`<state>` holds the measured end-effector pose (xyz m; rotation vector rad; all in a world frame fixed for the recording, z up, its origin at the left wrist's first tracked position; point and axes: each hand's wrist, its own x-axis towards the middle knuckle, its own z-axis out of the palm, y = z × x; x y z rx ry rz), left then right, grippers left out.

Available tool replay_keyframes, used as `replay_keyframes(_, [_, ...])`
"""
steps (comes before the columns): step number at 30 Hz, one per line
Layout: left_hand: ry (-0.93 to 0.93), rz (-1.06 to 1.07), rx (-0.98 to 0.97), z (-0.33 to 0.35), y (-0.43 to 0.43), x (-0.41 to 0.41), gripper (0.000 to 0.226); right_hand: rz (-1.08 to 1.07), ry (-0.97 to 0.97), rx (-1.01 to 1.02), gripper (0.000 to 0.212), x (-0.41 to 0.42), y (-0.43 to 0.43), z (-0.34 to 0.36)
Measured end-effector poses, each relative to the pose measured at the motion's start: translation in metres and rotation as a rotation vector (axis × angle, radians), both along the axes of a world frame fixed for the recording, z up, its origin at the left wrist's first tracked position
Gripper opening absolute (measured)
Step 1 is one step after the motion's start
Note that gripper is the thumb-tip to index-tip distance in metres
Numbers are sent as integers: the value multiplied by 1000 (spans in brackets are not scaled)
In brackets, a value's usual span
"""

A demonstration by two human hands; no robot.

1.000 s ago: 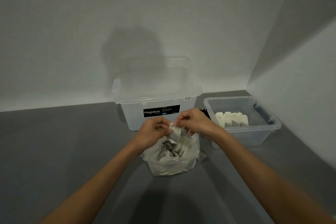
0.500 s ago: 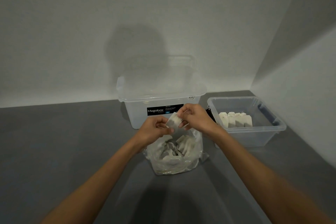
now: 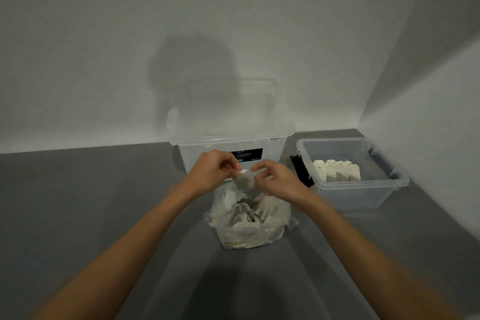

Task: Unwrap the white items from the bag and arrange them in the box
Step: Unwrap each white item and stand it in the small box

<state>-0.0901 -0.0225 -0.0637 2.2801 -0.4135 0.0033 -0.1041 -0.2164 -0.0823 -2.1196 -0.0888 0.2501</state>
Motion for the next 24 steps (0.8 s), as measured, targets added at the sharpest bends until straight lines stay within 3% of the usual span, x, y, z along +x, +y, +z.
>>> replay_keyframes(6, [-50,-97,183,17,-6,4,5,41,-264,-26,12,1,8,9])
replay_keyframes(9, [-12,-73,80,20,-8,4,9,-28,-263,44,3,2,7,11])
replay_keyframes(11, [37,-53,4,20,-8,3,16,-55,-226,113,8,2,4,13])
replay_keyframes(14, [24,-54,39,18,-8,4,11,-24,-177,142,9,3,-1,14])
replay_keyframes(24, [51,43,104,-1,0,-4,5,172,-53,-490,20,3,15,-10])
